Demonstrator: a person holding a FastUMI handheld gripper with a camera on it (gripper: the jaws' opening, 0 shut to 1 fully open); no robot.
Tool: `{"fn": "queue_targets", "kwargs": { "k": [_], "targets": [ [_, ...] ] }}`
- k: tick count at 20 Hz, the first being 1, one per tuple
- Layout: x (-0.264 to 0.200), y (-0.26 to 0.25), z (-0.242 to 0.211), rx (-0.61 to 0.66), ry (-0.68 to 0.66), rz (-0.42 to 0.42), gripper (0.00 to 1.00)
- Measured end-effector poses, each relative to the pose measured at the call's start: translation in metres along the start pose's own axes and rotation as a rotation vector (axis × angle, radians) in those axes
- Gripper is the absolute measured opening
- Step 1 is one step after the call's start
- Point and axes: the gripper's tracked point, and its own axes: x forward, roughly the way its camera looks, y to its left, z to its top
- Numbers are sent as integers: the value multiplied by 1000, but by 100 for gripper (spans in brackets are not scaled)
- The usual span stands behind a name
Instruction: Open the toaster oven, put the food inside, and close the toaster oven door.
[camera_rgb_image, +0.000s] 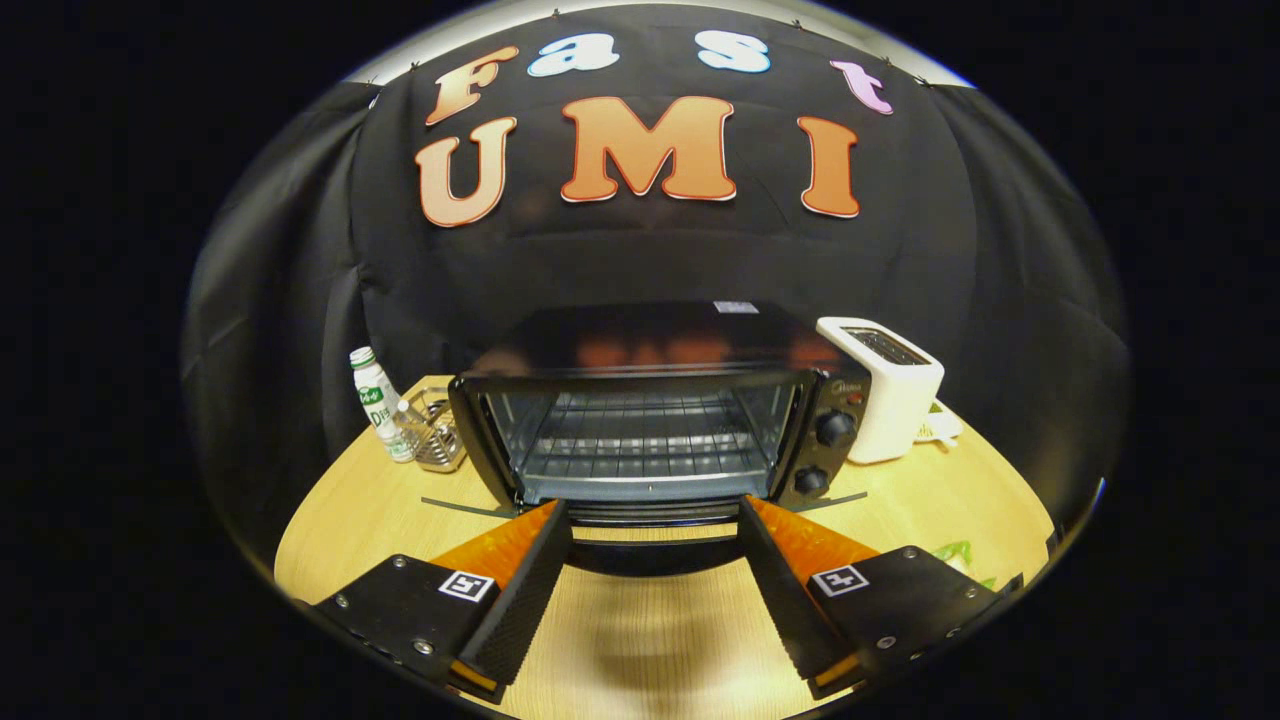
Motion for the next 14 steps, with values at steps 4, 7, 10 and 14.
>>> {"fn": "queue_targets", "kwargs": {
  "k": [4, 7, 10, 14],
  "targets": [
    [-6, 0, -21, -8, 25, -6, 99],
    [-7, -1, -28, -6, 37, -1, 99],
    [-8, -1, -36, -7, 39, 3, 99],
    [-10, -2, -63, -15, 81, 2, 99]
  ]
}}
